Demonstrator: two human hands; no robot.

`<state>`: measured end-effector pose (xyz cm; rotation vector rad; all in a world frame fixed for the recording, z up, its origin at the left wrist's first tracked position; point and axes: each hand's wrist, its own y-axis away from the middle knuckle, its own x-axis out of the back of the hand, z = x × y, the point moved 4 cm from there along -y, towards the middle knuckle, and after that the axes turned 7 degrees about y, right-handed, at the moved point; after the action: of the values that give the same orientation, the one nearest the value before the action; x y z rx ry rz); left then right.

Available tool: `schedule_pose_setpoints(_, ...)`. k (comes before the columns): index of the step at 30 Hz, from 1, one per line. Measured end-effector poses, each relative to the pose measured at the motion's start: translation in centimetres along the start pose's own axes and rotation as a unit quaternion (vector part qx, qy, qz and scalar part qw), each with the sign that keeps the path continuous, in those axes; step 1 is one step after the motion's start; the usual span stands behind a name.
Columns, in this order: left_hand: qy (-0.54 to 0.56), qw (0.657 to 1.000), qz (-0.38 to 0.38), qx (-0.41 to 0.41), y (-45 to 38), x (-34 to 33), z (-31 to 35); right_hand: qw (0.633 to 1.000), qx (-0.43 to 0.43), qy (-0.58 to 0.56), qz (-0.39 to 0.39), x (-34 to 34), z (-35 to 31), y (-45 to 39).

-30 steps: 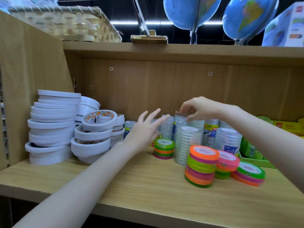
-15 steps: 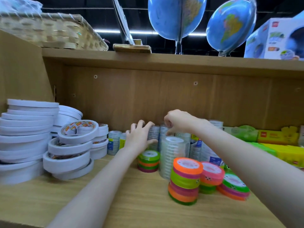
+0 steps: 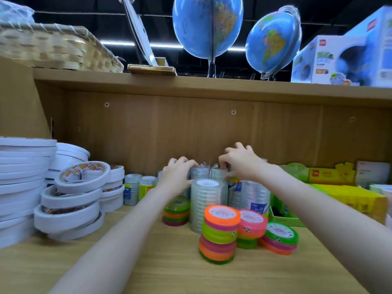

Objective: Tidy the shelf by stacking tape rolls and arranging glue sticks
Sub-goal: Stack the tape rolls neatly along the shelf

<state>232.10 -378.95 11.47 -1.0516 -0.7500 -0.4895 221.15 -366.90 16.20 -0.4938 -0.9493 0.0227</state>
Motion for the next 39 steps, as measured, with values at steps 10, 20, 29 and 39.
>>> schedule_pose_setpoints(10, 0.162, 0.982, 0.081, -0.052, 1.0, 2.6, -0.2, 0.976, -0.063, -0.207, 0.006, 1.1, 4.2, 1.4)
schedule_pose_setpoints(20, 0.249, 0.965, 0.072, -0.033, 4.5, 3.1, 1.5, 0.991, -0.098, -0.096, -0.003, 0.4, 4.6, 2.0)
schedule_pose_setpoints(29, 0.144, 0.974, -0.056, -0.165, 7.9, 1.5, 2.8, 0.973, -0.020, -0.204, -0.104, -0.2, 3.9, 10.1)
schedule_pose_setpoints(39, 0.052, 0.992, -0.020, -0.109, 5.6, 0.3, 1.4, 0.964, -0.021, -0.267, -0.005, -1.4, 0.5, 5.9)
